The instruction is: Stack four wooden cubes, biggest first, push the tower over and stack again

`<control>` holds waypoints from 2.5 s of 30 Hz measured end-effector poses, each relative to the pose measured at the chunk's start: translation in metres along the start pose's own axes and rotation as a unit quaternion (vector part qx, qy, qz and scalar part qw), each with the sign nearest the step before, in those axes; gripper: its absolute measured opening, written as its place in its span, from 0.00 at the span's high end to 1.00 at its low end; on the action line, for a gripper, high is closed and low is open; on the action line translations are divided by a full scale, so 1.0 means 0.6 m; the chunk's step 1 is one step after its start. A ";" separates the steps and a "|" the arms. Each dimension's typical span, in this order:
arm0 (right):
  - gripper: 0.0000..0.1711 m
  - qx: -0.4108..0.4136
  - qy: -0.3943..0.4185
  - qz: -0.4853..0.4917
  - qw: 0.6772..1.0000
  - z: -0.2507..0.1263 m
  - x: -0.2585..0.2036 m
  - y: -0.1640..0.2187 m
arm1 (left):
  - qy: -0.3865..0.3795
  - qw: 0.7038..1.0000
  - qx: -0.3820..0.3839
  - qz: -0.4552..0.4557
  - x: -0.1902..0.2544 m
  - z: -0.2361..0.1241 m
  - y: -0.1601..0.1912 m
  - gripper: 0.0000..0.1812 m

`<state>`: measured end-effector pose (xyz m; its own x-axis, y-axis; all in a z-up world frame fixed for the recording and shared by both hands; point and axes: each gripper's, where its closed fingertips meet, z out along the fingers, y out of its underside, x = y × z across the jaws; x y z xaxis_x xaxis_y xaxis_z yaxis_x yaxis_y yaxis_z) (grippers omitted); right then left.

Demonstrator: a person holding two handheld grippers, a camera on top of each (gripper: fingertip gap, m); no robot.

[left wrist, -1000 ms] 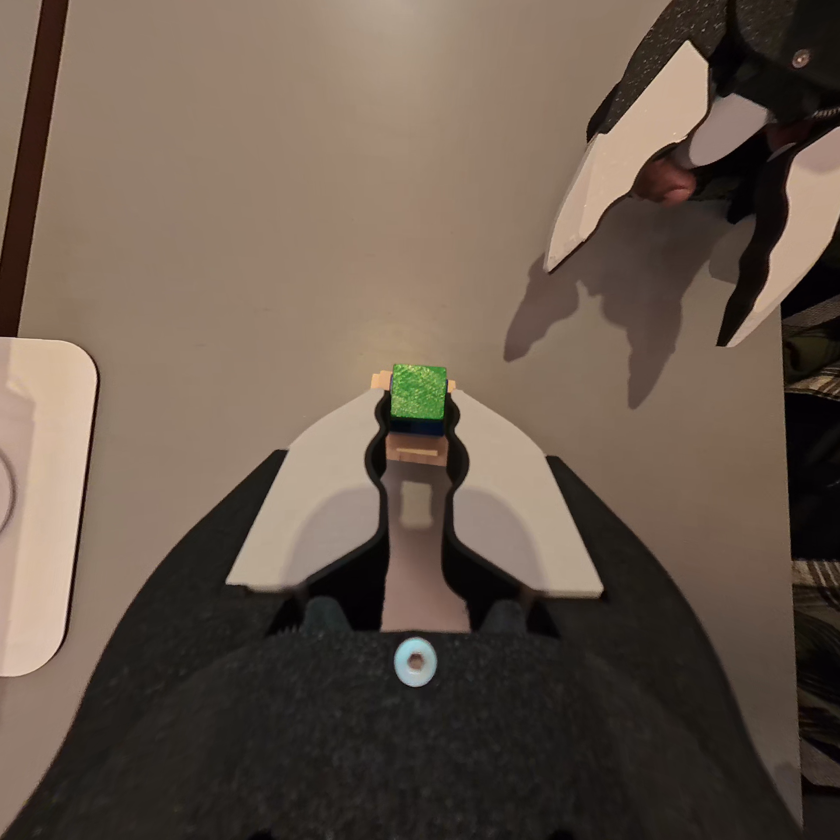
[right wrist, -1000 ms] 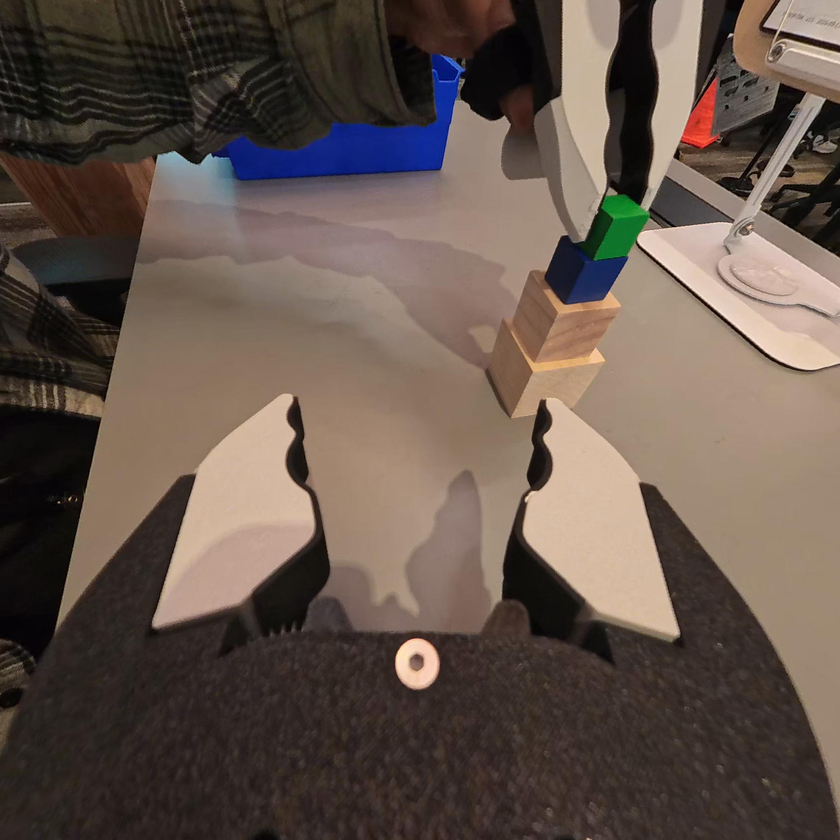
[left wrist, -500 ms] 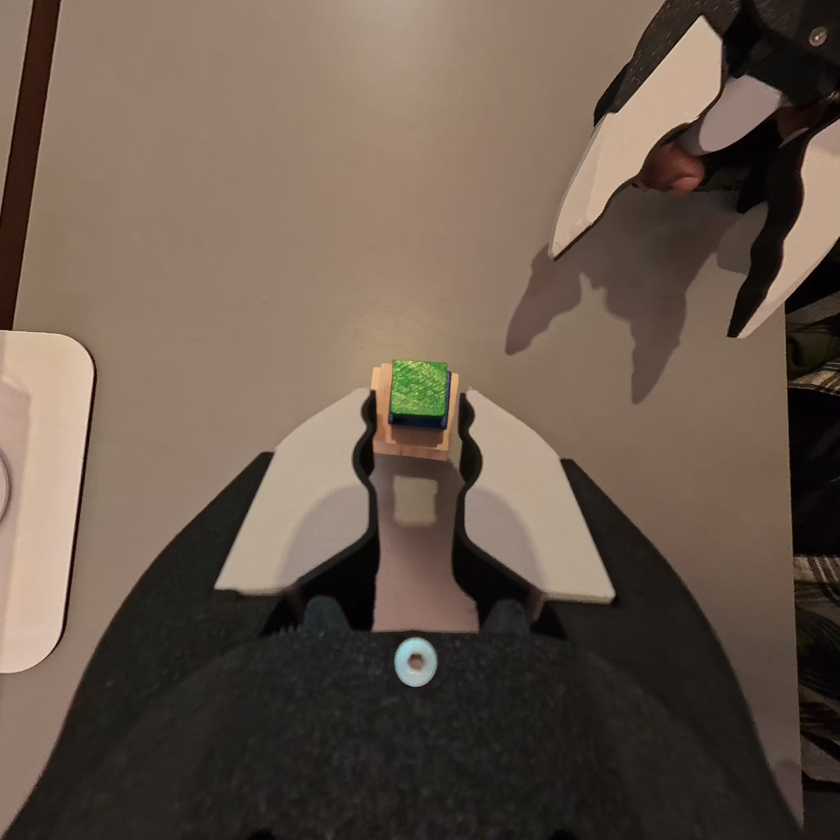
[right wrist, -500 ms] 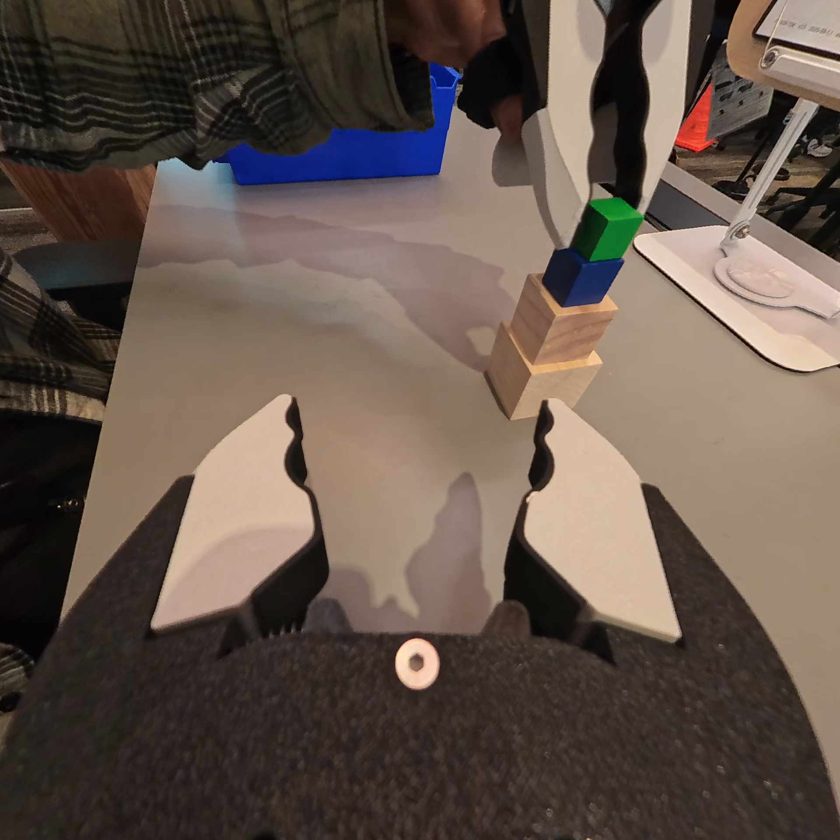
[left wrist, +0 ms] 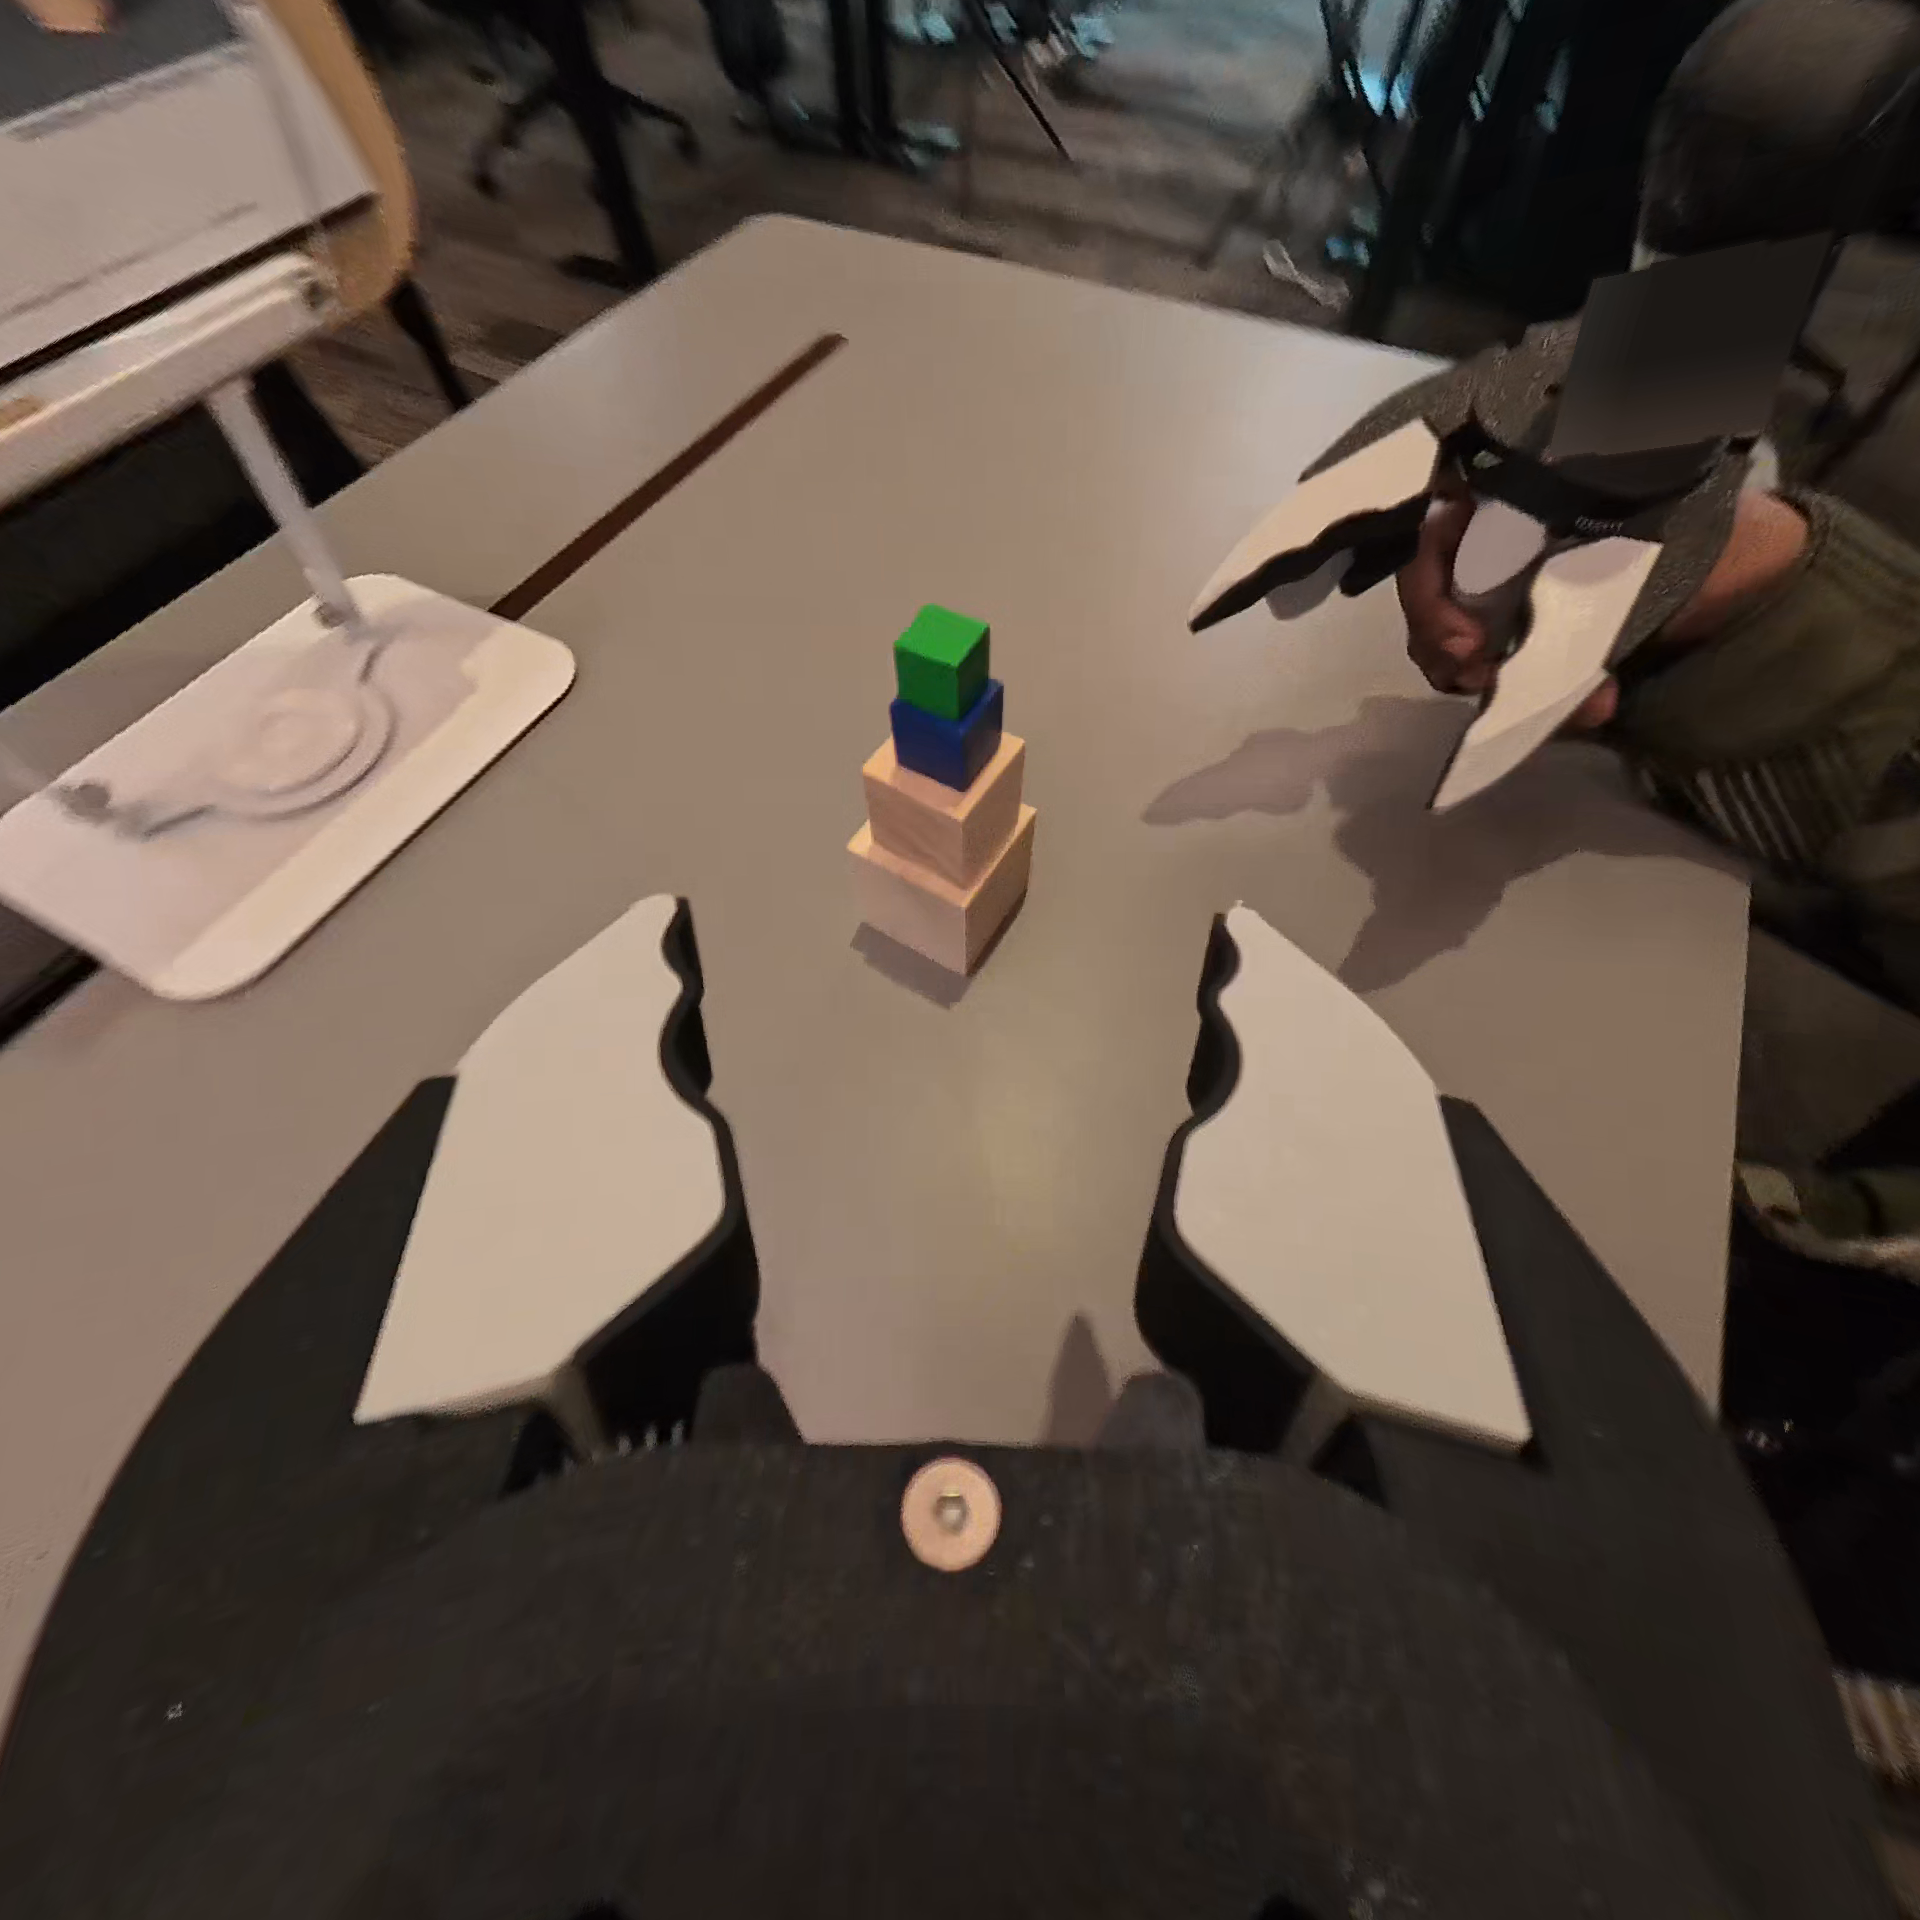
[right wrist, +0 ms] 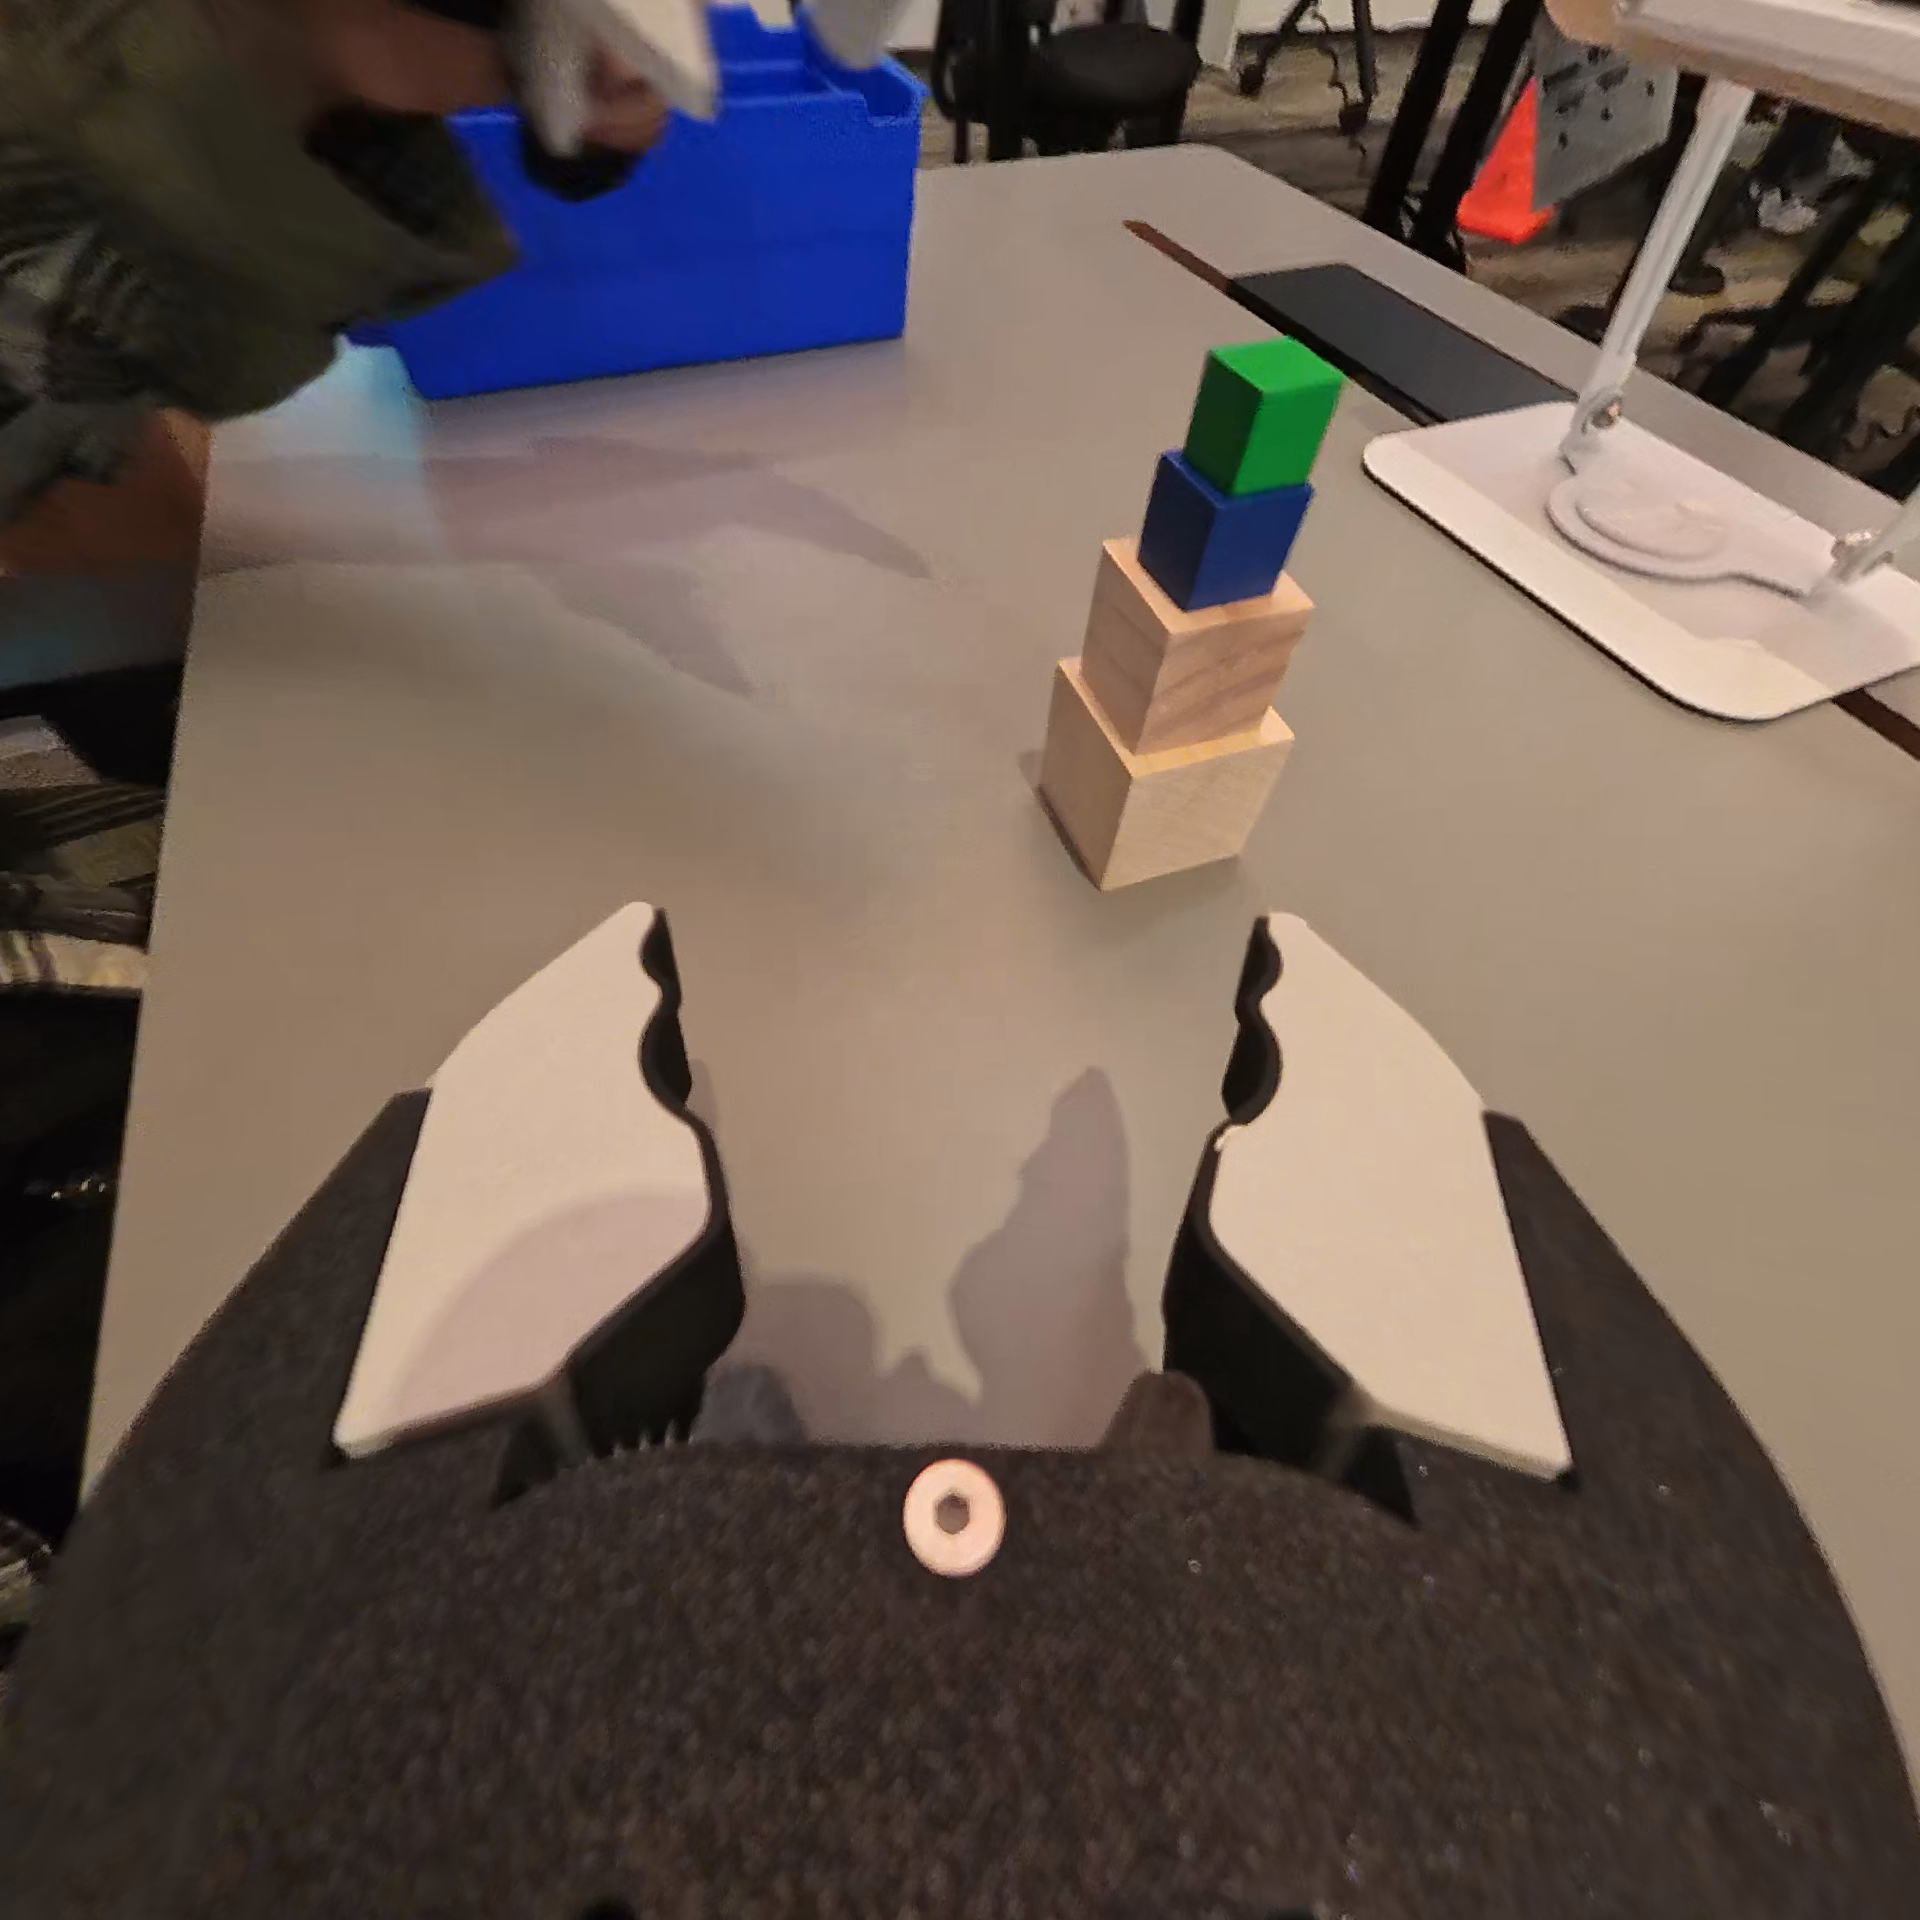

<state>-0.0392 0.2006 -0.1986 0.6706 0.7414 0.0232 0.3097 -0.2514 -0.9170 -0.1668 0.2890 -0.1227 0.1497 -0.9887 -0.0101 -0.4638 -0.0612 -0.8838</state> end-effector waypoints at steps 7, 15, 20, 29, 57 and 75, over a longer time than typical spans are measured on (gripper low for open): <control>0.39 -0.051 0.079 0.059 0.994 0.001 0.041 0.016 | -0.093 0.989 0.078 -0.087 0.005 -0.090 0.063 0.50; 0.44 -0.116 0.206 0.163 0.958 -0.021 0.106 0.001 | -0.143 0.980 0.106 -0.088 -0.019 -0.151 0.078 0.50; 0.47 -0.134 0.263 0.209 0.932 -0.035 0.138 -0.008 | -0.138 0.978 0.133 -0.079 -0.013 -0.179 0.072 0.51; 0.48 -0.201 0.285 0.226 0.910 -0.015 0.151 0.006 | -0.109 0.979 0.152 -0.078 0.001 -0.195 0.068 0.51; 1.00 -0.266 0.231 0.364 0.862 0.091 0.140 0.001 | -0.085 0.980 0.165 -0.066 0.006 -0.225 0.068 0.56; 1.00 -0.277 0.223 0.361 0.862 0.105 0.134 -0.003 | -0.081 0.982 0.162 -0.062 0.007 -0.229 0.069 0.57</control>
<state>-0.0285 0.3000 -0.2202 0.9776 -0.0143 -0.2100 -0.1050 -0.8978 -0.4276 -0.3054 0.2632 -0.0949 0.3367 -0.9400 0.0551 -0.1360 -0.1064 -0.9850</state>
